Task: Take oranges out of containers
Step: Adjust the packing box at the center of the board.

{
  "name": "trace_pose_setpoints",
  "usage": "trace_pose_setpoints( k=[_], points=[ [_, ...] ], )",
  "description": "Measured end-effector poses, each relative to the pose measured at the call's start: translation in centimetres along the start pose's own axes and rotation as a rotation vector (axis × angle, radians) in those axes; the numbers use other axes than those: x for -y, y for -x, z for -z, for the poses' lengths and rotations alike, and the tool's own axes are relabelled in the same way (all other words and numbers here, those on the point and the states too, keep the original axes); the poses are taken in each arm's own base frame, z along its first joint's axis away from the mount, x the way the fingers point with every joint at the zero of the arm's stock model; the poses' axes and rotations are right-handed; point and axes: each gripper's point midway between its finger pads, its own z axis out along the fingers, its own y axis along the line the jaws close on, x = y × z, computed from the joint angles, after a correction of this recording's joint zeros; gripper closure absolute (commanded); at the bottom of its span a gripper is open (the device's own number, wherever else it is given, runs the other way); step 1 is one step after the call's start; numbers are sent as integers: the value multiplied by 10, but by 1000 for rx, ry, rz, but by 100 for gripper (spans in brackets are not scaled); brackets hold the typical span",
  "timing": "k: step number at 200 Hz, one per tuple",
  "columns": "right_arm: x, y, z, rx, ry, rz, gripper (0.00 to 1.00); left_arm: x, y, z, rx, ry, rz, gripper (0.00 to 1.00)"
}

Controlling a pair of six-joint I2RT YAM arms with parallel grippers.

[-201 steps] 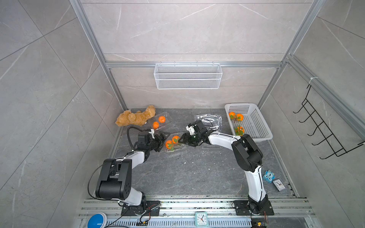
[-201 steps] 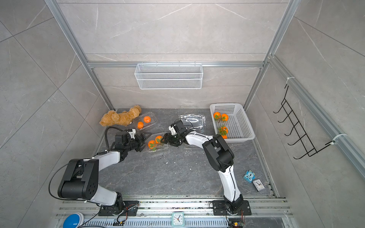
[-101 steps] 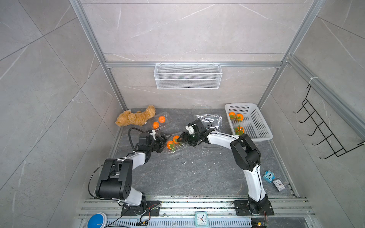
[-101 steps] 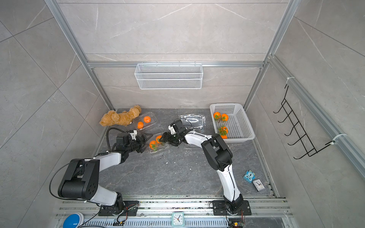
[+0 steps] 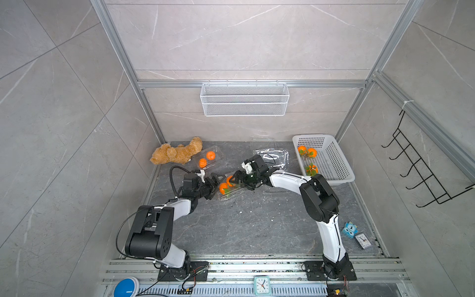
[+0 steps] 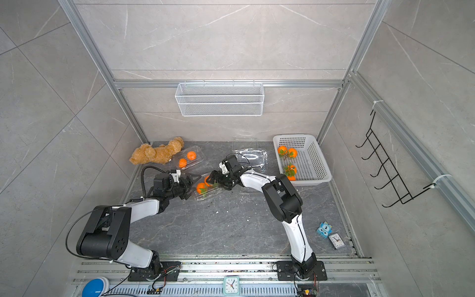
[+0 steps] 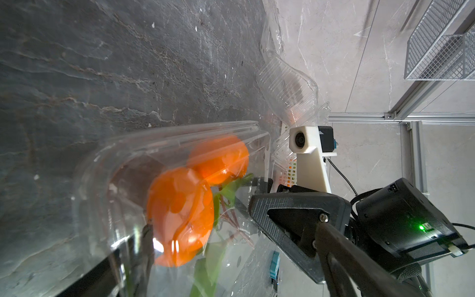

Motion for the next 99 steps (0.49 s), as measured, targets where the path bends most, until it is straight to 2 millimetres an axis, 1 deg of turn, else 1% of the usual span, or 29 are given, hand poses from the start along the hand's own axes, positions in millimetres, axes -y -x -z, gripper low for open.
trace_pose_setpoints(
  k=[99],
  points=[
    [-2, 3, 0, 12, 9, -9, 3, 4, -2, -8, 7, 3, -14, 0]
  ],
)
